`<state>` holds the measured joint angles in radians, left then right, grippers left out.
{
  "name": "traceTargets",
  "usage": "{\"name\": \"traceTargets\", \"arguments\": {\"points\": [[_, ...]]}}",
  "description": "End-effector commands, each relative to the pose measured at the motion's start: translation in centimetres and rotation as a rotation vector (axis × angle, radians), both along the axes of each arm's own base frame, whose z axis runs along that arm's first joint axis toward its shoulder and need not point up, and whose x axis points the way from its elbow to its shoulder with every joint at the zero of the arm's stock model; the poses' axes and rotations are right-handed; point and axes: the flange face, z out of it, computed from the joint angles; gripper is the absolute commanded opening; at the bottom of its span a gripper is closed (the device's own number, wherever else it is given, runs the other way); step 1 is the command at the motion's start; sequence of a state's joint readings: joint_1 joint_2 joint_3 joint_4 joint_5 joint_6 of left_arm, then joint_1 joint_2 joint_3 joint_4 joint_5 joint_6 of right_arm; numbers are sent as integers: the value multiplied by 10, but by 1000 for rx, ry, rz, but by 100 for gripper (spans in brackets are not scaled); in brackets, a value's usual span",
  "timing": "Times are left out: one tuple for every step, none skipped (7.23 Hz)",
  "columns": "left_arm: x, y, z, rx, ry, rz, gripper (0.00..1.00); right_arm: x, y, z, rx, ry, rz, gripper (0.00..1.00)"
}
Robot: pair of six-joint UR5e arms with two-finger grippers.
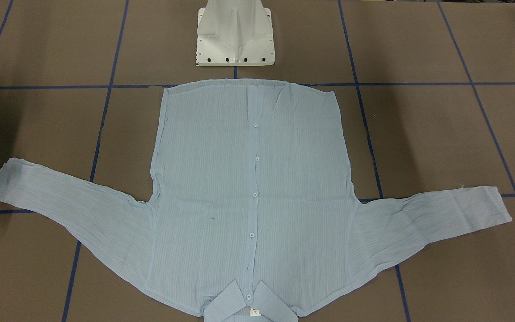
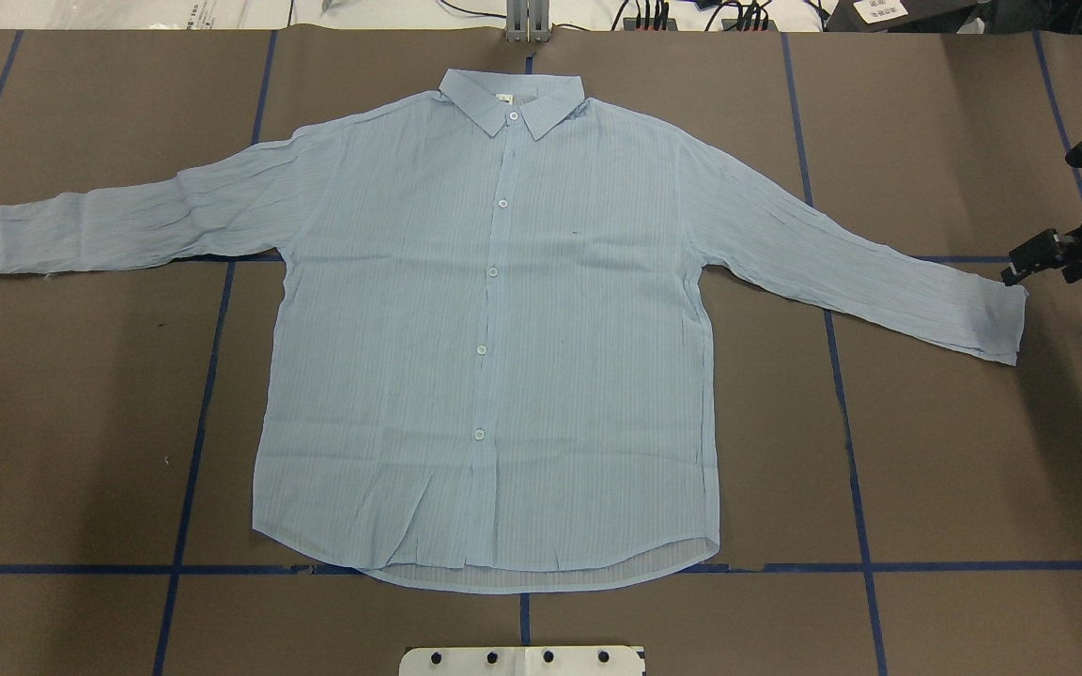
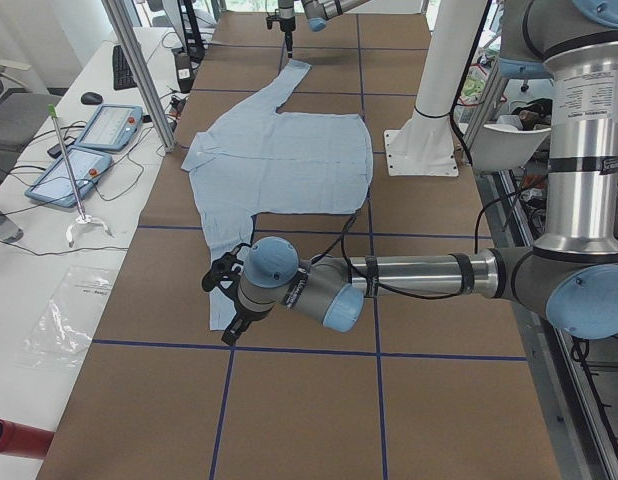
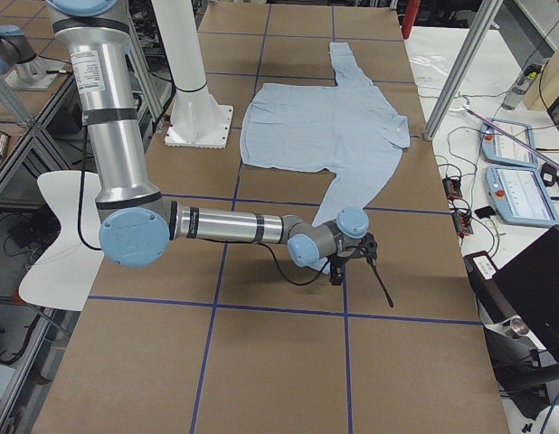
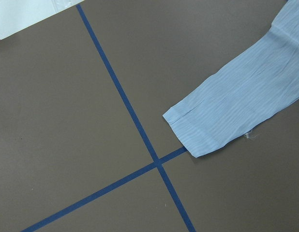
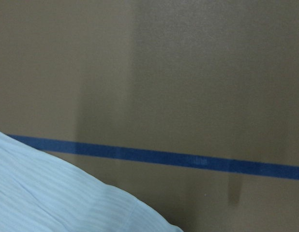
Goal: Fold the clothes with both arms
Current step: 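Lower the right gripper onto the sleeve cuff nearest it and grasp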
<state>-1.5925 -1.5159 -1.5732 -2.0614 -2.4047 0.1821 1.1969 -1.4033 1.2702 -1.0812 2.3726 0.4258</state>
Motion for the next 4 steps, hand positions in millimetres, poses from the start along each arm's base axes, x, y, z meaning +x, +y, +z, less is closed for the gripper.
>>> {"name": "traceTargets", "arguments": {"points": [[6,0,1,-9,3,8,99,-13,-1,0,-1,2,-20,98],[6,0,2,-15,5,8,99,-14,0,4,-8,5,-24,98],[6,0,2,-15,5,8,99,-15,1,7,-15,7,-24,98],[6,0,2,-13,5,8,99,-15,2,10,-19,9,-24,96]]}}
